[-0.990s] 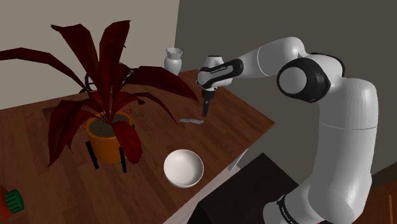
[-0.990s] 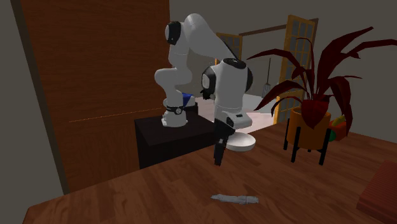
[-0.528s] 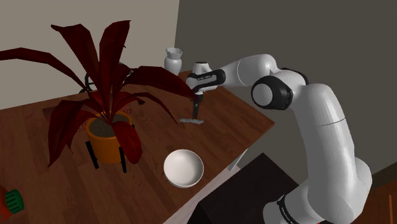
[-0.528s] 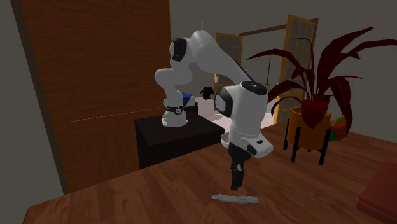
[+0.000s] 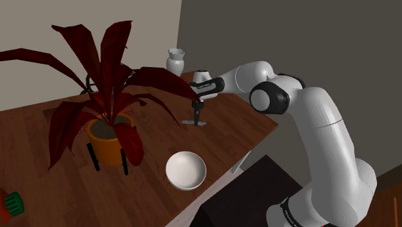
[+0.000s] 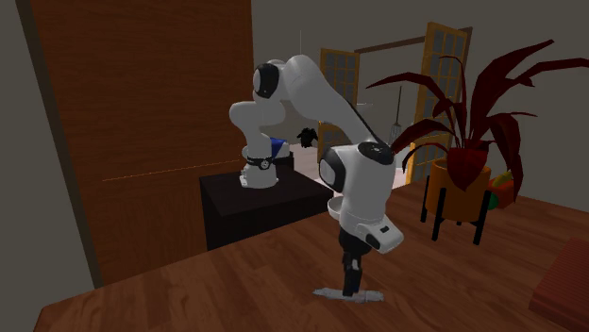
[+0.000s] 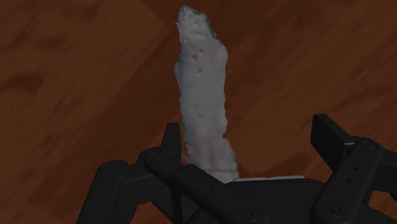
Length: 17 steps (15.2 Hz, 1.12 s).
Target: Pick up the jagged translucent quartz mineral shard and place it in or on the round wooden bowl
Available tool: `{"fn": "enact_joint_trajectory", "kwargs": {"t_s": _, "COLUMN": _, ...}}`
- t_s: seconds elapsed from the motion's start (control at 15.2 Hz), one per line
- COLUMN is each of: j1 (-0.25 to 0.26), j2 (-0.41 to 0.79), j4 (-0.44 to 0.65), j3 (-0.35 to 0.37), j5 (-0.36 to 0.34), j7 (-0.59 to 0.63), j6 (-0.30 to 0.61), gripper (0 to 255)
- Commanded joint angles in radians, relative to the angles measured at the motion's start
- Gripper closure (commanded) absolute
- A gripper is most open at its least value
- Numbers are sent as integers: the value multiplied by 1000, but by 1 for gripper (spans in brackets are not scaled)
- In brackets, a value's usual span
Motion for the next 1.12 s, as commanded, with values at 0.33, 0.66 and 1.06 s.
{"fn": "enact_joint_trajectory", "kwargs": {"t_s": 0.33, "j1": -1, "j2": 5, "j4": 0, "j3": 0, "j5": 0, "j7": -1, "j6": 6, "gripper": 0}}
{"fn": "enact_joint_trajectory", "kwargs": {"t_s": 0.66, "j1": -1, "j2": 5, "j4": 0, "j3": 0, "j5": 0, "j7": -1, "j6": 5, "gripper": 255}}
{"fn": "enact_joint_trajectory", "kwargs": {"t_s": 1.06, "j1": -1, "j2": 5, "j4": 0, "j3": 0, "j5": 0, "j7": -1, "j6": 5, "gripper": 255}}
